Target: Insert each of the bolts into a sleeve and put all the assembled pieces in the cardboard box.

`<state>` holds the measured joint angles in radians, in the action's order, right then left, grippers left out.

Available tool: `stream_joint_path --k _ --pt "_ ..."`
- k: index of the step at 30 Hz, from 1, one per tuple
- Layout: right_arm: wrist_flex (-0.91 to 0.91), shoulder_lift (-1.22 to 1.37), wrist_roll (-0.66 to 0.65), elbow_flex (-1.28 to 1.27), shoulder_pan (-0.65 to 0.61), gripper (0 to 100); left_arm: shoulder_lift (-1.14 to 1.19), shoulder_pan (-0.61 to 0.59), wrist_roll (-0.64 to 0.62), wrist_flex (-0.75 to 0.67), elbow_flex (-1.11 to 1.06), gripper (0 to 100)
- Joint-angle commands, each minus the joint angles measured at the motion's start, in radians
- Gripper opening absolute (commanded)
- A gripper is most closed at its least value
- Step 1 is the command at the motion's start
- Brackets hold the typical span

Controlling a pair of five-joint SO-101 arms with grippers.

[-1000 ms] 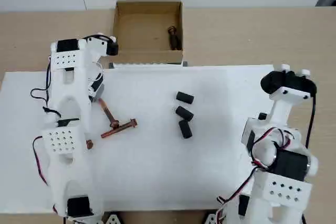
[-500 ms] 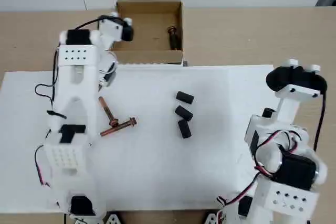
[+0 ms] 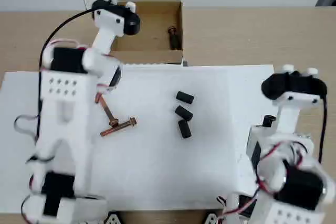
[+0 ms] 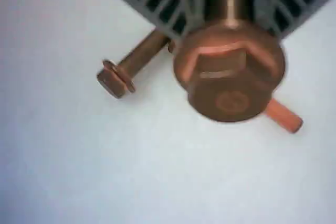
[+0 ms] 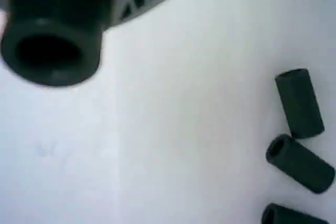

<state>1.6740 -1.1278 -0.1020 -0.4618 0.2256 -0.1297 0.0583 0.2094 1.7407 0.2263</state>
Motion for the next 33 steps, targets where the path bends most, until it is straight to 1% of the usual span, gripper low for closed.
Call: stream_joint_path --k 1,6,10,14,19,21,25,30,33 --pt "-0.004 -0.125 -0.058 0.04 0.031 0.2 -0.212 0.008 -0.008 0.005 -0.108 0" --pt "-0.064 -0.295 -0.063 -0.11 0.033 0.2 -0.439 0.0 -0.009 -0.078 -0.348 0" --pt "-0.18 -0.421 -0.058 -0.269 0.03 0.2 -0.649 -0.005 -0.009 -0.233 -0.57 0" --pt "-0.272 -0.541 -0.057 -0.411 0.03 0.2 -0.868 -0.035 -0.009 -0.405 -0.808 0" --pt "-0.305 -0.654 -0.058 -0.577 0.028 0.2 -1.117 -0.043 -0.012 -0.514 -1.056 0" --pt "-0.326 -0.684 -0.057 -0.635 0.021 0.2 -1.203 -0.043 -0.054 -0.552 -1.139 0" --pt "-0.371 -0.687 -0.046 -0.709 -0.058 0.2 -1.358 -0.04 -0.184 -0.623 -1.27 0" --pt "-0.495 -0.685 0.034 -0.809 -0.211 0.2 -1.494 -0.037 -0.272 -0.677 -1.411 0" --pt "-0.584 -0.685 0.064 -0.881 -0.317 0.2 -1.564 -0.034 -0.35 -0.709 -1.477 0"
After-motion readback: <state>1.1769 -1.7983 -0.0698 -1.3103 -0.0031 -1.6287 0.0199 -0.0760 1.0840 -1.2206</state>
